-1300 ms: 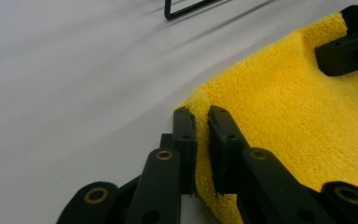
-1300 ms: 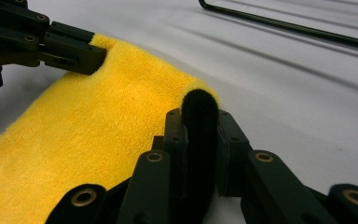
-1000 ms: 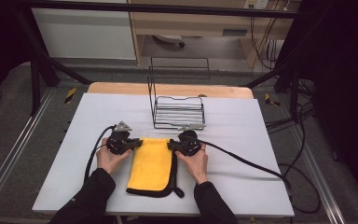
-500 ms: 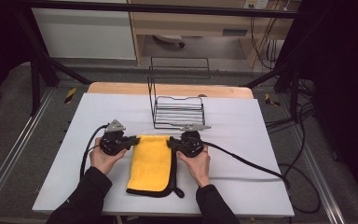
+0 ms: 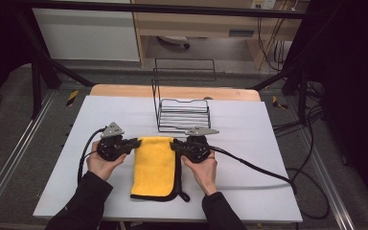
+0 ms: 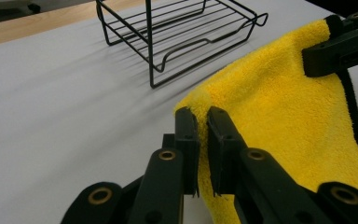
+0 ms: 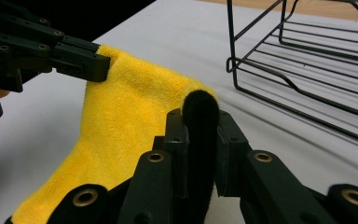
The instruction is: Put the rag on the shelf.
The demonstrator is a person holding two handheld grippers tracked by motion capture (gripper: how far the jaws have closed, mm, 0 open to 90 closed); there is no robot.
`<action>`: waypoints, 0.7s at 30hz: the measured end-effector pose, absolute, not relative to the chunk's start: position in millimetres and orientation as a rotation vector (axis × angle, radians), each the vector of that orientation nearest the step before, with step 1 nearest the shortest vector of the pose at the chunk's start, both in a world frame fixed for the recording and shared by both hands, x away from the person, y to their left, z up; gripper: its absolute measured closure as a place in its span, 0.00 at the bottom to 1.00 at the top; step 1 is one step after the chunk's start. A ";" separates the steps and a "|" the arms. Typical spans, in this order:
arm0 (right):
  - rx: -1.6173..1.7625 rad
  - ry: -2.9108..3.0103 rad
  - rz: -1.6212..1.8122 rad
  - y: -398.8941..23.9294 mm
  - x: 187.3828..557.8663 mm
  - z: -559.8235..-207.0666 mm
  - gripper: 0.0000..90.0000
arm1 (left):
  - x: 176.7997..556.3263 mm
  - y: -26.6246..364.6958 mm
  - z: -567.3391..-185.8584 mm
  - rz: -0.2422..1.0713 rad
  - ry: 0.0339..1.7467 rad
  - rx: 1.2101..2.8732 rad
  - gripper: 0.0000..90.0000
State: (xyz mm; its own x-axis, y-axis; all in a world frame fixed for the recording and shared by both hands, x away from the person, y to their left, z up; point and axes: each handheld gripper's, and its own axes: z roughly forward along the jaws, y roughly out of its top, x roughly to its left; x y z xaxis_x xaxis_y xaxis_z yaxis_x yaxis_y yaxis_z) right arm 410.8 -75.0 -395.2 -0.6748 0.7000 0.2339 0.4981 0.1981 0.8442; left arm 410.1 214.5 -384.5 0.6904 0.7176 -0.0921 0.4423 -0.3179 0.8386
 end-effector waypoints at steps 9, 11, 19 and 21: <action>1.130 2.223 1.517 -79.7 406.4 -383.7 0.87 | 400.2 212.2 -367.5 0.397 0.870 1.937 0.93; 1.124 2.209 1.530 -81.4 404.5 -380.4 0.87 | 398.2 211.9 -363.9 0.399 0.862 1.925 0.93; 1.080 2.164 1.545 -85.0 397.6 -364.4 0.87 | 391.0 210.2 -351.0 0.418 0.835 1.889 0.93; 1.068 2.157 1.552 -85.8 396.4 -360.3 0.87 | 389.5 210.3 -347.8 0.422 0.830 1.879 0.93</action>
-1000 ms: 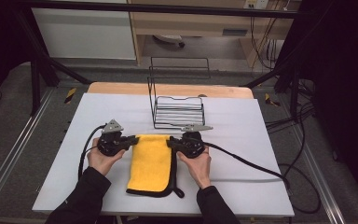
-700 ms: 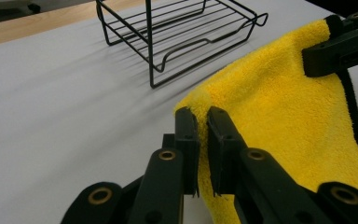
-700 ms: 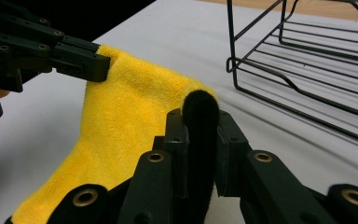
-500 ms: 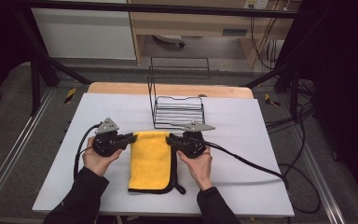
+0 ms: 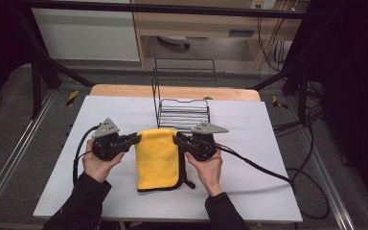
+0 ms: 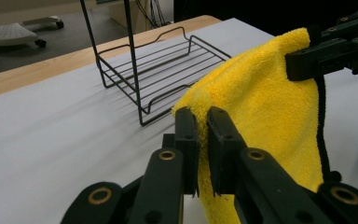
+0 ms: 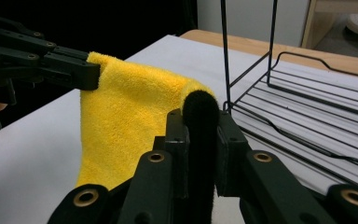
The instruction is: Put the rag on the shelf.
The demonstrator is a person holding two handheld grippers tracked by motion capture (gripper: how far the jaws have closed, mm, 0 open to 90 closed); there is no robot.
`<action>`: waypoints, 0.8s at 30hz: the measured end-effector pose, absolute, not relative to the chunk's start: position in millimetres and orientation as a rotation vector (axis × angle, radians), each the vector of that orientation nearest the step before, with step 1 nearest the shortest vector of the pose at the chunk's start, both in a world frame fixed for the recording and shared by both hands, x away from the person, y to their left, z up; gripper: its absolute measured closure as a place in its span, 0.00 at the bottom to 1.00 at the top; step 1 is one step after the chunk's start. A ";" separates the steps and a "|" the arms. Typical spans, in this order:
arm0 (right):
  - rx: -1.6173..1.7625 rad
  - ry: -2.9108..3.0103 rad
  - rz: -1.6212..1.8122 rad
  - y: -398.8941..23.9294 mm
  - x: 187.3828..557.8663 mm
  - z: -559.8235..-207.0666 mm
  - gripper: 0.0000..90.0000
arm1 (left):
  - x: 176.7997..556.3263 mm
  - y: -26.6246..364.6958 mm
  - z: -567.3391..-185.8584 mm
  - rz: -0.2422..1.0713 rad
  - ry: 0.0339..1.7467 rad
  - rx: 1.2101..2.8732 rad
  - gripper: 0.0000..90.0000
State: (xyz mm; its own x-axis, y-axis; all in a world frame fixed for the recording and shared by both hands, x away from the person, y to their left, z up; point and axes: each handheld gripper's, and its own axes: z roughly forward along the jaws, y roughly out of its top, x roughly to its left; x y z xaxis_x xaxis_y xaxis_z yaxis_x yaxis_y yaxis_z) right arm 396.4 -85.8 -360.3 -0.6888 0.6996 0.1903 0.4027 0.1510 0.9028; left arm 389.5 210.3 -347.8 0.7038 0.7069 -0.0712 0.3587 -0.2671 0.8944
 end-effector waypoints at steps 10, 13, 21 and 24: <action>1.019 2.121 1.556 -93.0 391.6 -341.2 0.88 | 384.2 204.7 -332.8 0.446 0.797 1.847 0.93; 0.998 2.109 1.553 -95.5 389.7 -334.9 0.88 | 384.2 202.9 -328.7 0.450 0.786 1.836 0.93; 0.960 2.072 1.550 -101.1 385.3 -318.1 0.88 | 386.1 198.3 -314.6 0.466 0.761 1.801 0.93; 0.946 2.053 1.546 -104.5 384.6 -311.7 0.88 | 387.0 194.3 -308.5 0.475 0.749 1.790 0.93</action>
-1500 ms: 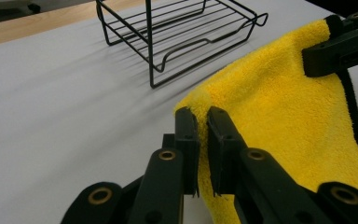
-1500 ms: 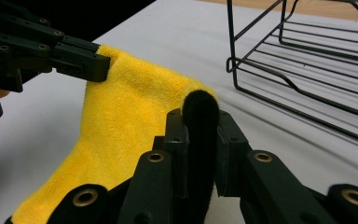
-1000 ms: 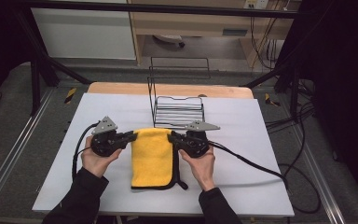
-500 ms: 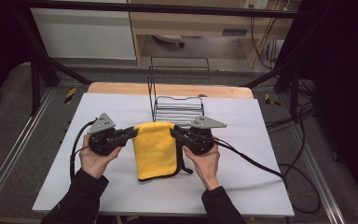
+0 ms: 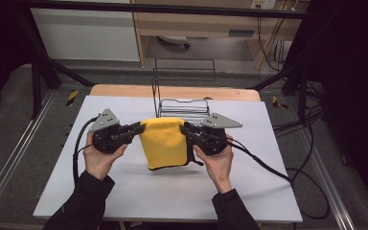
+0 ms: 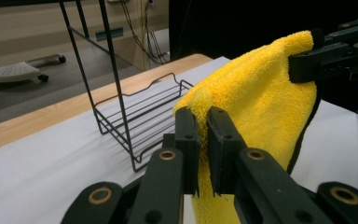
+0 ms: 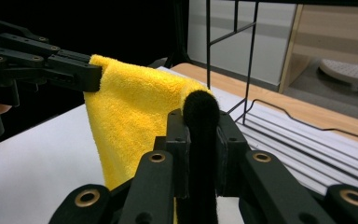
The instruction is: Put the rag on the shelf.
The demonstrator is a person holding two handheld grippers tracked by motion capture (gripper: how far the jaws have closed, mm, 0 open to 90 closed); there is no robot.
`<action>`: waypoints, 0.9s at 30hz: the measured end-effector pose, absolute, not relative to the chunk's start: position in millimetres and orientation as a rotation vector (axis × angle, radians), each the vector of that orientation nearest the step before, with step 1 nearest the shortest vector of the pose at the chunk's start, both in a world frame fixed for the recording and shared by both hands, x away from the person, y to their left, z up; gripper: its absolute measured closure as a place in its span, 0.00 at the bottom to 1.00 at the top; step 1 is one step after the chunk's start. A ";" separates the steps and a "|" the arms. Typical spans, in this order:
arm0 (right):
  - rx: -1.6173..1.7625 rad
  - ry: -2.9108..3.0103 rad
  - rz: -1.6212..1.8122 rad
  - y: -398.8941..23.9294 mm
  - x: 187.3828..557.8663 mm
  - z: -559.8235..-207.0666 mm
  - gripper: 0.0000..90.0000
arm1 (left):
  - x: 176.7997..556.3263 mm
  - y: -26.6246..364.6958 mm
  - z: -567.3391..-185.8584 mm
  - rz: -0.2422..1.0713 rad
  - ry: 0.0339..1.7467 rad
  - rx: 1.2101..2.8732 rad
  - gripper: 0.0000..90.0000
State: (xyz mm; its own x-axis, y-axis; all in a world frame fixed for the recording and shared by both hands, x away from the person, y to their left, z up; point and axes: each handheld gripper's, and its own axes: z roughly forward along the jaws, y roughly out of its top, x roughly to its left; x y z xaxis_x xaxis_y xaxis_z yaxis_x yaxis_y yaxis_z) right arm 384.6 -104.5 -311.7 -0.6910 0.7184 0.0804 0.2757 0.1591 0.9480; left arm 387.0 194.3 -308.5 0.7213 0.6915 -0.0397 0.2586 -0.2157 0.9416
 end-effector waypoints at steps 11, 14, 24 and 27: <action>0.918 1.953 1.565 -116.3 381.9 -287.4 0.88 | 393.6 180.1 -284.2 0.526 0.711 1.729 0.93; 0.909 1.930 1.566 -118.4 381.7 -281.7 0.88 | 396.4 177.3 -279.0 0.537 0.706 1.711 0.93; 0.875 1.859 1.583 -121.6 384.5 -265.2 0.88 | 405.1 171.0 -266.8 0.568 0.699 1.637 0.93; 0.867 1.841 1.589 -122.6 385.9 -260.6 0.88 | 408.1 169.1 -263.1 0.573 0.697 1.616 0.93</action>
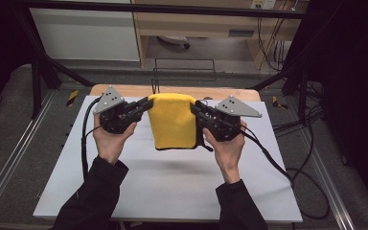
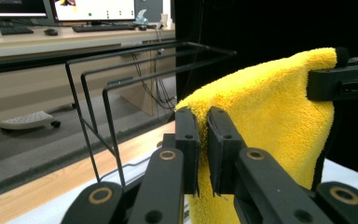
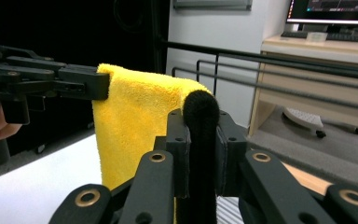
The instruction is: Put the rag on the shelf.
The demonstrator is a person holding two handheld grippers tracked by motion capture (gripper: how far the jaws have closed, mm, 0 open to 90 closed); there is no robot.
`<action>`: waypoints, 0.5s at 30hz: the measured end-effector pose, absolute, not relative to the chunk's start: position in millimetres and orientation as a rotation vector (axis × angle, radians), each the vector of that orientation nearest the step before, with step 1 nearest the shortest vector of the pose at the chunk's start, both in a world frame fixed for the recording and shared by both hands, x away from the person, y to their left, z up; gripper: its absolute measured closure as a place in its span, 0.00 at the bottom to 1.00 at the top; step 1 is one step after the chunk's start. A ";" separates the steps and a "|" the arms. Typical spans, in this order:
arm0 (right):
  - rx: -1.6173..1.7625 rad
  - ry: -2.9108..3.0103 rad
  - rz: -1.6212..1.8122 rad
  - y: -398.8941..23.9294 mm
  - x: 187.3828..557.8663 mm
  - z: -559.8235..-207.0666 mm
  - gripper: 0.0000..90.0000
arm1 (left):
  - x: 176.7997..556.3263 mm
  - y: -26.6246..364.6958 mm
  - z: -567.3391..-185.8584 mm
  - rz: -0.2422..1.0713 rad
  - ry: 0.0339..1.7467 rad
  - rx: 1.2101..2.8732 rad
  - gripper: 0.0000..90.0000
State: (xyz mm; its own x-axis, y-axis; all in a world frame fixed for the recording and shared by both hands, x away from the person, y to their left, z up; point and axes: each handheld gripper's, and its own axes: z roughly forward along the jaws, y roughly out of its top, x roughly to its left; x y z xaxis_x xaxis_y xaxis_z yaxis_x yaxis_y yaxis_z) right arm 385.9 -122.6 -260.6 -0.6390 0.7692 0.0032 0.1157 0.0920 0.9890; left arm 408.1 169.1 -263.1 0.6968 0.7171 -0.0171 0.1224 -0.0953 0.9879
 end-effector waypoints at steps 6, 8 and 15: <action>0.860 1.804 1.599 -125.4 388.7 -253.3 0.88 | 412.6 165.3 -255.6 0.586 0.689 1.587 0.93; 0.859 1.793 1.603 -126.4 389.5 -250.9 0.88 | 414.0 163.8 -252.7 0.590 0.685 1.578 0.93; 0.840 1.741 1.606 -130.2 393.2 -240.5 0.88 | 418.6 158.5 -241.4 0.604 0.672 1.551 0.93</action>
